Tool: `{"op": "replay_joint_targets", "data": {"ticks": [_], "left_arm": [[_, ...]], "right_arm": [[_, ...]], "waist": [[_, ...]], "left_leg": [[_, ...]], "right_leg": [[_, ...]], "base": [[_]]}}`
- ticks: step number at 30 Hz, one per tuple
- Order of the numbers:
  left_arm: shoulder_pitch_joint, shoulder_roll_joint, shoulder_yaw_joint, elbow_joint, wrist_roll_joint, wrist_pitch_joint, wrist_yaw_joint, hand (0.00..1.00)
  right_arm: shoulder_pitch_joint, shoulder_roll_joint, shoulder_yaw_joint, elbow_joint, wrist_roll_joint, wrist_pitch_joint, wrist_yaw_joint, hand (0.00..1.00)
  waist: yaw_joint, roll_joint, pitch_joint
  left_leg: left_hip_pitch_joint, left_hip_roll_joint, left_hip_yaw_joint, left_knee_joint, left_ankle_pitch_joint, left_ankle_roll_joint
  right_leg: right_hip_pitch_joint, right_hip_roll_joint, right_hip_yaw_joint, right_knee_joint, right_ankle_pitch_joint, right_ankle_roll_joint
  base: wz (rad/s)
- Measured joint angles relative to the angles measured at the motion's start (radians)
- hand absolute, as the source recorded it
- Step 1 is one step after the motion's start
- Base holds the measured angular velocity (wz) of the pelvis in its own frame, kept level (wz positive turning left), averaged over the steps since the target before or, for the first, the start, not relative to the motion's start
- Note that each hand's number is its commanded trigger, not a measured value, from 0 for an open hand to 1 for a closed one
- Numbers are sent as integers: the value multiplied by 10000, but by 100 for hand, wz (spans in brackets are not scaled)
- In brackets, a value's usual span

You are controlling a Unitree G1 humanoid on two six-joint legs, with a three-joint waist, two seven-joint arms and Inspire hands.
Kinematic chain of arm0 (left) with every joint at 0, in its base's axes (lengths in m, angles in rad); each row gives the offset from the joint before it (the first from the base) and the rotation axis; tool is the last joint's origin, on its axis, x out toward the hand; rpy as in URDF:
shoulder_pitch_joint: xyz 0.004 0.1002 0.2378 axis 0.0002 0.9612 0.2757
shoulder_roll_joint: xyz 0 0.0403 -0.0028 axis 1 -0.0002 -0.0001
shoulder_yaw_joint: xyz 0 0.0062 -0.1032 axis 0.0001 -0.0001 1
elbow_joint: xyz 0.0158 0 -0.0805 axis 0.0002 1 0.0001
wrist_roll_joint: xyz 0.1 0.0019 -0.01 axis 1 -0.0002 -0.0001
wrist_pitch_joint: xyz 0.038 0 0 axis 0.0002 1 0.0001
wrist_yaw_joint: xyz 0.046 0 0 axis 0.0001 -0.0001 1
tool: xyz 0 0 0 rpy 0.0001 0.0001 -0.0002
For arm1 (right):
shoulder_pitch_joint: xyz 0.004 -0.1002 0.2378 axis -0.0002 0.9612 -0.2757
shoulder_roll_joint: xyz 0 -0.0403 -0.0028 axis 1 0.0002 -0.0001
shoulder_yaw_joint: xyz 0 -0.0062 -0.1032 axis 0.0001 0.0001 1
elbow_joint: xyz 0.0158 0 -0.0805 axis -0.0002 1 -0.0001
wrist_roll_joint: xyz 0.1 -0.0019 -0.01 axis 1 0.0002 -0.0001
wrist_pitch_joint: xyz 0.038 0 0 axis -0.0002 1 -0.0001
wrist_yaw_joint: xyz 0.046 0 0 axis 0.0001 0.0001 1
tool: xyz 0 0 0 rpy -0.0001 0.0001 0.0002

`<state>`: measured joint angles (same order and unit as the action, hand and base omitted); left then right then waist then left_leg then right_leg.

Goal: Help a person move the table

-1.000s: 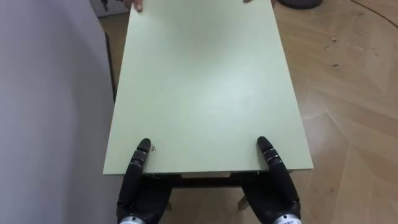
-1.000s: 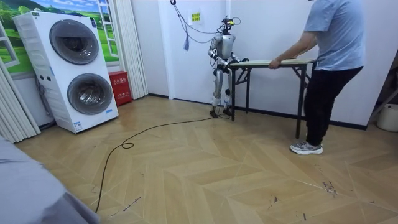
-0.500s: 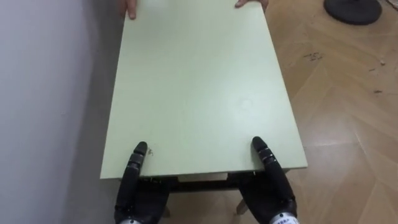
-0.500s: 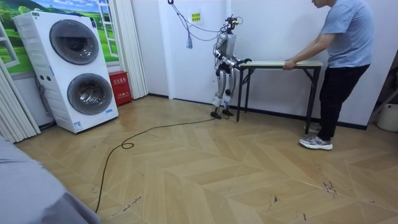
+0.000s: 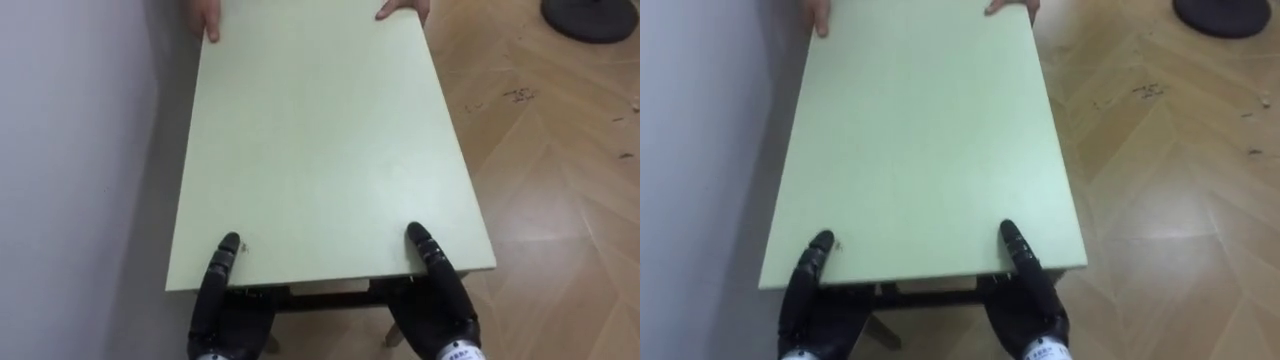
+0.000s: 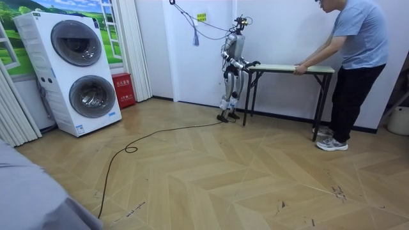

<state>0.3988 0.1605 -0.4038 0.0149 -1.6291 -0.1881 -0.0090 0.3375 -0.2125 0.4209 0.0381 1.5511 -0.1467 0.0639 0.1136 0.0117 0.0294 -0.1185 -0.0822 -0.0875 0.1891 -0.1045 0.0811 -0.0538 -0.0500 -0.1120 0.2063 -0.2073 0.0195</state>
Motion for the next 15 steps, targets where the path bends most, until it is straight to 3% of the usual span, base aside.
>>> {"op": "replay_joint_targets", "data": {"ticks": [2, 3, 5, 6, 7, 8, 11, 13, 15], "left_arm": [[-11, -153, 110, 181, 11, 154, -36, 100], [-2, -188, 110, 236, 19, 188, -37, 100], [3, -190, 60, 523, 37, 325, -53, 100], [4, -171, 49, 545, 83, 335, -70, 100], [-18, -220, 70, 648, 99, 328, -134, 100], [-38, -254, 84, 817, 103, 335, -225, 100], [-151, -285, 86, 1302, 273, 390, -264, 100], [-151, -257, 95, 1367, 294, 382, -340, 100], [-134, -259, 170, 1424, 294, 345, -424, 100]], "right_arm": [[35, 20, -158, 52, -128, 122, -2, 100], [39, 22, -174, 97, -127, 133, -2, 100], [172, 83, -207, 338, -127, 170, -1, 100], [211, 126, -221, 348, -153, 170, -1, 100], [194, 133, -222, 356, -216, 175, 1, 100], [189, 154, -208, 419, -288, 175, 8, 100], [186, 203, -202, 805, -290, 222, 49, 100], [171, 258, -266, 874, -286, 384, 75, 100], [-35, 298, -278, 1008, -378, 534, 79, 100]], "waist": [[11, 194, -18], [-15, 239, -14], [-85, 208, -29], [-73, 165, -49], [-72, 188, -33], [-92, 217, -35], [-217, 192, -30], [-227, 174, -38], [-190, 163, -33]], "left_leg": [[32, 6, 124, -35, -2, -4], [86, 42, 231, -65, 0, -5], [552, 120, 267, -291, 2, -3], [550, 95, 279, -291, 2, -3], [537, 77, 297, -294, 1, -4], [545, 65, 355, -298, 1, -5], [695, 85, 780, -327, 1, -5], [807, 111, 775, -384, 1, -5], [795, 120, 680, -383, 1, -5]], "right_leg": [[75, -25, -183, -168, 390, -238], [124, -14, -269, -54, 487, -241], [19, -31, -278, 582, 254, 39], [57, -44, -263, 358, 232, -23], [157, -43, -316, 136, 347, -224], [211, -44, -305, 188, 402, -259], [360, -47, -252, 270, 372, -212], [299, -31, -94, 345, 216, -34], [254, -6, 56, -239, 224, -114]], "base": [[-4], [14], [17], [7], [0], [0], [14], [-2], [-25]]}}
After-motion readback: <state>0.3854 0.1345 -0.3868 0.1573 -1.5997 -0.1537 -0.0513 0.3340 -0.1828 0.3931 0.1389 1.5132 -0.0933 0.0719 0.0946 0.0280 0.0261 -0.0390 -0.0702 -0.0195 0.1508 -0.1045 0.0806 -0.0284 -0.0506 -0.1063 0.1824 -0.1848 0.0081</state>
